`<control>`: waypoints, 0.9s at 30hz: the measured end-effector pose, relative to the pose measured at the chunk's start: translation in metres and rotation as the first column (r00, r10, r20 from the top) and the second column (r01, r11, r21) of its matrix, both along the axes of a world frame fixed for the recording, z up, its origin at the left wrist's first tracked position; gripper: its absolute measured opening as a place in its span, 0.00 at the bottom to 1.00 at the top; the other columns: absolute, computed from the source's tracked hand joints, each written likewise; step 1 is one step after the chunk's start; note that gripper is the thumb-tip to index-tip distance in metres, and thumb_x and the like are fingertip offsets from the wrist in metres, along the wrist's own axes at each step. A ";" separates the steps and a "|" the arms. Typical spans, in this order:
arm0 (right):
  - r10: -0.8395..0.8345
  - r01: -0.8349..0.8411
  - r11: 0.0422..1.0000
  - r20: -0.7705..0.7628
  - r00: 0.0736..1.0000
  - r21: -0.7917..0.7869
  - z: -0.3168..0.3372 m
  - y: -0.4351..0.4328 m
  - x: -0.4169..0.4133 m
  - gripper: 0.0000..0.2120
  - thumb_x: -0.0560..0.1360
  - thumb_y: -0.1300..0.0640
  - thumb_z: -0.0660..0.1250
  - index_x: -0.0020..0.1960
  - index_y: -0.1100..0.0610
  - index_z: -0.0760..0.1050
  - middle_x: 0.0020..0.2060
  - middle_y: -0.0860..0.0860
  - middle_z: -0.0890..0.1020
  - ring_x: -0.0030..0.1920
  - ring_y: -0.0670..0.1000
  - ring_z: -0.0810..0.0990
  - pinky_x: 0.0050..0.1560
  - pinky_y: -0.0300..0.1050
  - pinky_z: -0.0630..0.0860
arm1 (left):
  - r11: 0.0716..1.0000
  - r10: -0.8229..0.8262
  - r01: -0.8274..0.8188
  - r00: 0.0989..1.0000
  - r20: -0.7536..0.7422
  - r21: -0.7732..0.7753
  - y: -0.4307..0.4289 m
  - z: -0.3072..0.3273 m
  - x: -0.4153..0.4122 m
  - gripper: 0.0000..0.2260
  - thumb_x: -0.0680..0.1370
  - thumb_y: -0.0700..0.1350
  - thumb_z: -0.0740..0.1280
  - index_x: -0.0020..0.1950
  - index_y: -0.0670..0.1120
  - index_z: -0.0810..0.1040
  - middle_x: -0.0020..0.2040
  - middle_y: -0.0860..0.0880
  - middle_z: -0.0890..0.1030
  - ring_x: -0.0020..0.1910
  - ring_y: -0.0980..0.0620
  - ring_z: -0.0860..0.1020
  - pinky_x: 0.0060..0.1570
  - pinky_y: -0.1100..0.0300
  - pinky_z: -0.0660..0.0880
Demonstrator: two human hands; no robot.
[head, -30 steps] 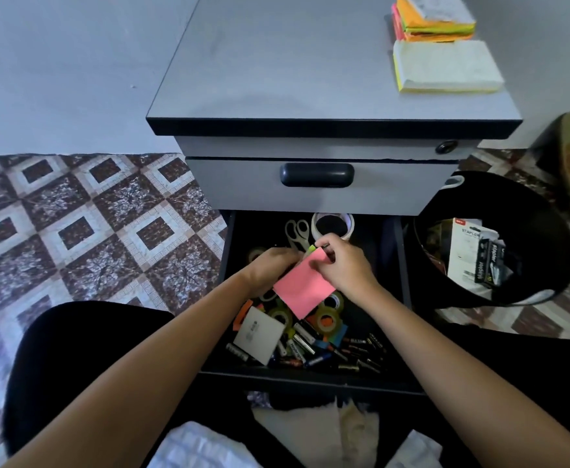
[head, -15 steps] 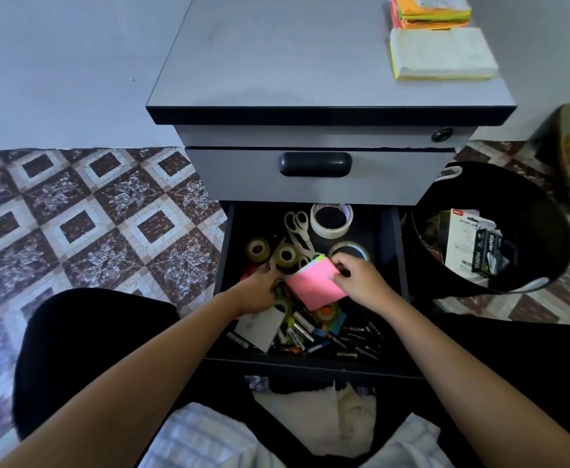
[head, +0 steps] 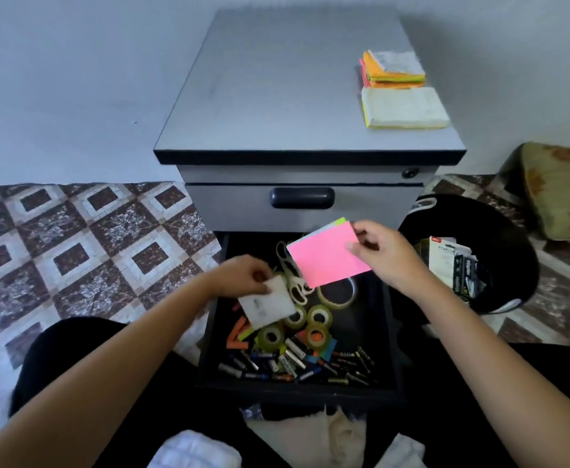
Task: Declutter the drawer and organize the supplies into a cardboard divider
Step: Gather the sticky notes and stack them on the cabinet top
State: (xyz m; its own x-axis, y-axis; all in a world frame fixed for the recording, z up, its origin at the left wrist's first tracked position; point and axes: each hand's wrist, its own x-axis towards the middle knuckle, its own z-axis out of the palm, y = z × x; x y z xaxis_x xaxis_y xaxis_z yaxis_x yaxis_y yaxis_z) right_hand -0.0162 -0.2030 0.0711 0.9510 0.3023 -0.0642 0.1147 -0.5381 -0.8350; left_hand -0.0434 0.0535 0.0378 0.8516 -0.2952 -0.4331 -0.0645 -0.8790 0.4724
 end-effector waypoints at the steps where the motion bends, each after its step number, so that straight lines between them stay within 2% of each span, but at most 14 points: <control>1: -0.017 0.016 0.998 0.021 1.000 0.058 0.016 -0.005 0.004 0.11 0.76 0.61 0.65 0.58 0.53 0.75 0.50 0.46 0.80 0.54 0.47 0.77 0.51 0.39 0.72 | 0.996 0.067 -0.065 0.997 0.040 -0.069 0.001 0.017 0.007 0.07 0.75 0.44 0.69 0.53 0.46 0.79 0.44 0.52 0.78 0.44 0.55 0.76 0.43 0.64 0.70; 3: -0.080 0.066 0.977 0.058 0.995 0.202 0.048 -0.014 0.015 0.12 0.76 0.63 0.66 0.56 0.50 0.74 0.48 0.48 0.81 0.52 0.48 0.79 0.54 0.44 0.74 | 0.947 0.212 -0.184 0.974 0.084 -0.262 -0.001 0.053 0.023 0.04 0.75 0.42 0.70 0.49 0.47 0.78 0.42 0.51 0.80 0.41 0.54 0.77 0.42 0.63 0.72; 6: -0.209 0.169 0.889 0.049 0.977 0.426 0.089 -0.027 0.036 0.14 0.75 0.68 0.65 0.55 0.52 0.74 0.42 0.48 0.81 0.42 0.45 0.80 0.50 0.44 0.76 | 0.772 0.355 -0.283 0.935 0.018 -0.569 -0.010 0.104 0.044 0.04 0.74 0.36 0.69 0.45 0.44 0.77 0.40 0.46 0.81 0.36 0.54 0.79 0.38 0.63 0.75; 9: -0.309 0.265 0.810 -0.004 0.951 0.524 0.122 -0.038 0.061 0.13 0.76 0.68 0.63 0.56 0.54 0.73 0.39 0.51 0.80 0.36 0.45 0.80 0.45 0.45 0.78 | 0.666 0.434 -0.316 0.901 0.006 -0.676 -0.021 0.145 0.066 0.03 0.75 0.36 0.67 0.44 0.43 0.77 0.36 0.48 0.81 0.32 0.56 0.80 0.34 0.64 0.76; 11: -0.347 0.316 0.779 -0.047 0.937 0.541 0.137 -0.043 0.080 0.13 0.76 0.68 0.63 0.58 0.57 0.73 0.42 0.53 0.80 0.39 0.49 0.79 0.43 0.44 0.78 | 0.595 0.476 -0.350 0.879 -0.033 -0.723 -0.029 0.165 0.081 0.03 0.76 0.36 0.66 0.45 0.42 0.76 0.38 0.46 0.82 0.34 0.54 0.81 0.36 0.62 0.78; 13: -0.391 0.378 0.758 -0.094 0.915 0.531 0.146 -0.045 0.100 0.15 0.76 0.69 0.63 0.62 0.62 0.73 0.48 0.58 0.79 0.45 0.54 0.79 0.45 0.46 0.78 | 0.547 0.517 -0.384 0.854 -0.060 -0.744 -0.037 0.181 0.097 0.02 0.77 0.36 0.65 0.45 0.42 0.76 0.42 0.44 0.82 0.38 0.51 0.82 0.39 0.61 0.79; 15: -0.412 0.423 0.767 -0.134 0.901 0.483 0.149 -0.043 0.117 0.15 0.76 0.70 0.62 0.62 0.65 0.72 0.51 0.60 0.78 0.49 0.57 0.78 0.47 0.51 0.78 | 0.478 0.558 -0.435 0.821 -0.118 -0.763 -0.045 0.193 0.112 0.02 0.77 0.35 0.65 0.45 0.40 0.76 0.46 0.41 0.81 0.41 0.49 0.81 0.42 0.59 0.79; 17: -0.423 0.434 0.815 -0.117 0.898 0.384 0.145 -0.039 0.130 0.13 0.74 0.70 0.63 0.58 0.64 0.76 0.51 0.62 0.79 0.51 0.59 0.79 0.52 0.56 0.78 | 0.387 0.596 -0.495 0.778 -0.199 -0.778 -0.054 0.201 0.125 0.01 0.77 0.34 0.65 0.45 0.38 0.75 0.47 0.40 0.81 0.40 0.49 0.81 0.38 0.59 0.80; 18: -0.438 0.435 0.847 -0.062 0.897 0.307 0.142 -0.038 0.134 0.12 0.73 0.69 0.64 0.55 0.62 0.78 0.50 0.61 0.80 0.52 0.60 0.80 0.54 0.55 0.77 | 0.351 0.611 -0.520 0.758 -0.231 -0.779 -0.058 0.204 0.130 0.01 0.77 0.33 0.65 0.46 0.36 0.75 0.47 0.40 0.81 0.39 0.49 0.81 0.35 0.60 0.81; 20: -0.441 0.437 0.897 0.095 0.892 0.065 0.141 -0.037 0.138 0.10 0.73 0.65 0.65 0.52 0.61 0.80 0.48 0.60 0.82 0.52 0.59 0.80 0.47 0.45 0.73 | 0.293 0.631 -0.559 0.723 -0.282 -0.776 -0.066 0.212 0.140 0.03 0.77 0.33 0.63 0.50 0.36 0.74 0.47 0.40 0.80 0.39 0.48 0.80 0.35 0.57 0.81; 22: -0.424 0.454 0.881 0.209 0.881 -0.129 0.140 -0.038 0.139 0.10 0.73 0.62 0.66 0.53 0.62 0.81 0.48 0.59 0.82 0.51 0.58 0.80 0.43 0.41 0.69 | 0.232 0.628 -0.572 0.705 -0.328 -0.786 -0.073 0.219 0.150 0.03 0.78 0.33 0.62 0.51 0.36 0.72 0.48 0.40 0.79 0.42 0.46 0.80 0.40 0.53 0.78; 25: -0.408 0.454 0.857 0.215 0.887 -0.245 0.137 -0.040 0.143 0.12 0.73 0.59 0.66 0.51 0.66 0.81 0.45 0.60 0.82 0.47 0.58 0.78 0.42 0.44 0.71 | 0.180 0.606 -0.565 0.709 -0.361 -0.805 -0.088 0.232 0.169 0.02 0.78 0.31 0.60 0.48 0.36 0.72 0.50 0.39 0.77 0.47 0.43 0.78 0.44 0.52 0.76; 27: -0.385 0.419 0.866 0.170 0.907 -0.273 0.135 -0.042 0.145 0.13 0.75 0.57 0.65 0.50 0.67 0.80 0.40 0.59 0.79 0.42 0.56 0.75 0.34 0.43 0.66 | 0.180 0.597 -0.557 0.717 -0.360 -0.810 -0.101 0.237 0.182 0.05 0.78 0.31 0.60 0.53 0.35 0.71 0.53 0.38 0.78 0.48 0.43 0.78 0.44 0.51 0.76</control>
State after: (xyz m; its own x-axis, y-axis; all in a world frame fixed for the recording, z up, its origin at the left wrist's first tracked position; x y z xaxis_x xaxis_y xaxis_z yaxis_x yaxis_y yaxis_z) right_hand 0.1290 -0.2451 0.2062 0.9920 -0.1248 0.0181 -0.0863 -0.7765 -0.6242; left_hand 0.1384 -0.0480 0.2745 0.9565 0.1171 -0.2673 0.2456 0.1719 0.9540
